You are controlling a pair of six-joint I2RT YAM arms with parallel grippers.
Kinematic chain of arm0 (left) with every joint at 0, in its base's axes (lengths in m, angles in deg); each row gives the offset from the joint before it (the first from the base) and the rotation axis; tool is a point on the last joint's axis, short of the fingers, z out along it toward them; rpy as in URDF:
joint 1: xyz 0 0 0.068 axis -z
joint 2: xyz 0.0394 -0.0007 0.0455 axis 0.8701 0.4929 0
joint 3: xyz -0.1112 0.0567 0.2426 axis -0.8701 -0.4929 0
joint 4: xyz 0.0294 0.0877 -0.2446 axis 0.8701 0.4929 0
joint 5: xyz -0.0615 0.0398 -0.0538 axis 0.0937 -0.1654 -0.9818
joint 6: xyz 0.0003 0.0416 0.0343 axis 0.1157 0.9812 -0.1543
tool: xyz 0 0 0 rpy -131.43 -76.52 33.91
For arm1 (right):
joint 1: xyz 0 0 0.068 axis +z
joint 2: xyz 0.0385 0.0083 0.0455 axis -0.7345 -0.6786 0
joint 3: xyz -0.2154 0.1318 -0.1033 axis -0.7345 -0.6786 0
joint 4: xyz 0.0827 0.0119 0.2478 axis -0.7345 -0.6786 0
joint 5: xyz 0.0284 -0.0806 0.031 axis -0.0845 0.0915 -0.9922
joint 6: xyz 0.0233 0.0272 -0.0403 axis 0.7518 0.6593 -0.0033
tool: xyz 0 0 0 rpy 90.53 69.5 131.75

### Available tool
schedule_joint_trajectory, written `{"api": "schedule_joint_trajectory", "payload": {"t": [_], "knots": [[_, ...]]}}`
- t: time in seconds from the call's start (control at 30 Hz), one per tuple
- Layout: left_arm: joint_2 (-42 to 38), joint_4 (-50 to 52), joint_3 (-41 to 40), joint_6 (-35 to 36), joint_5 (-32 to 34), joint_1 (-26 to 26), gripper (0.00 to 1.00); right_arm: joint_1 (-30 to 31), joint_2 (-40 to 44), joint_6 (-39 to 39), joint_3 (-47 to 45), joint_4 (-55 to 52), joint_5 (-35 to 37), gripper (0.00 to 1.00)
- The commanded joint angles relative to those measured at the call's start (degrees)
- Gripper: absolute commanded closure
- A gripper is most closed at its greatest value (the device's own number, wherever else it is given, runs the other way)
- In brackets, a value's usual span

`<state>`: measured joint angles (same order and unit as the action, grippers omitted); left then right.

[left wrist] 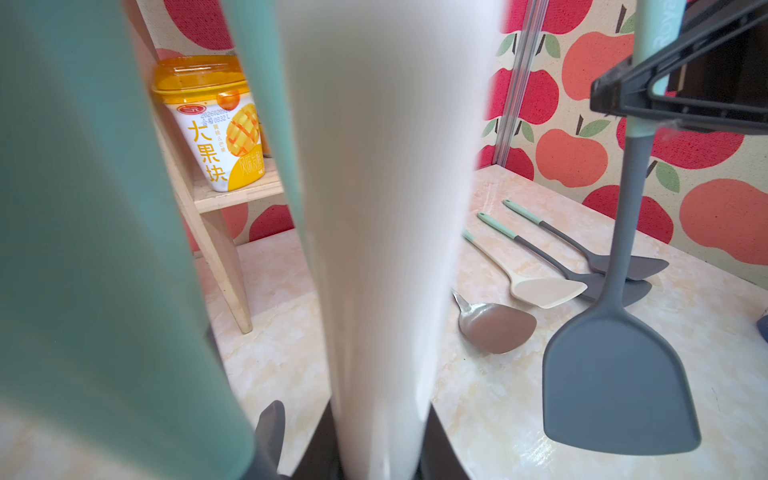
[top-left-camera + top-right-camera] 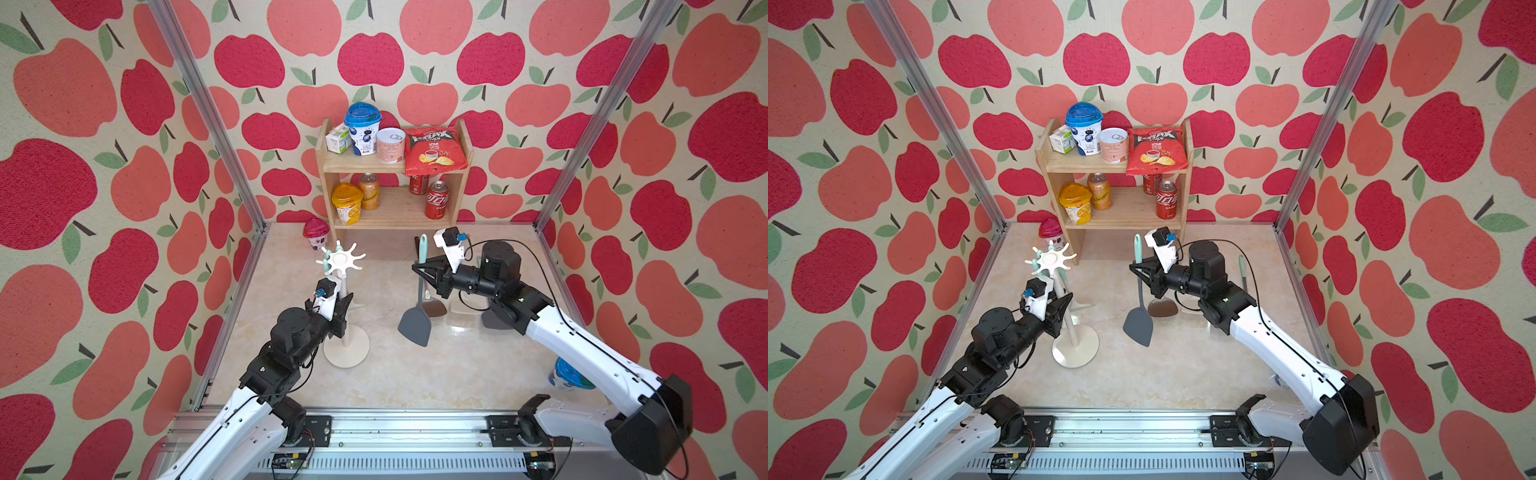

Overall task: Take the spatula off the kitchen utensil rack
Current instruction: Adjust the rack at the center of the board.

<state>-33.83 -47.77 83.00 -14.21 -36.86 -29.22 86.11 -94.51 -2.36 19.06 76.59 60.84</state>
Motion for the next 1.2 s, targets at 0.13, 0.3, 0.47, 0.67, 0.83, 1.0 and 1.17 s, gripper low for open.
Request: {"api": "schedule_joint_trajectory", "payload": {"t": [0.13, 0.3, 0.47, 0.67, 0.83, 1.0, 1.17], "knots": [[-5.6, -6.3, 0.7, -0.2, 1.2, -0.7, 1.0, -0.4, -7.4, -3.7, 6.6, -0.4, -6.2, 1.0], [-9.0, -8.6, -3.1, -1.3, 1.0, -0.7, 1.0, -0.9, -12.2, -5.1, 9.0, -0.4, -9.3, 1.0], [-10.8, -7.4, -4.3, -1.6, -0.7, -0.8, 1.0, -2.4, -17.5, -3.3, 10.0, 2.5, -14.3, 1.0], [-13.1, -6.3, -5.8, -1.4, -3.1, -0.8, 1.0, -4.9, -24.7, 1.0, 9.8, 11.1, -20.1, 1.0], [-14.3, -5.6, -6.2, -1.1, -3.6, -0.9, 1.0, -5.5, -32.2, 3.5, 14.4, 12.6, -23.2, 1.0], [-14.0, -4.9, -6.0, -0.5, -4.2, -1.0, 1.0, -5.6, -36.8, 4.1, 17.6, 12.4, -20.9, 1.0], [-13.9, -4.5, -6.5, -0.1, -4.7, -1.2, 1.0, -5.7, -40.9, 4.5, 20.1, 12.1, -19.1, 1.0]]}}
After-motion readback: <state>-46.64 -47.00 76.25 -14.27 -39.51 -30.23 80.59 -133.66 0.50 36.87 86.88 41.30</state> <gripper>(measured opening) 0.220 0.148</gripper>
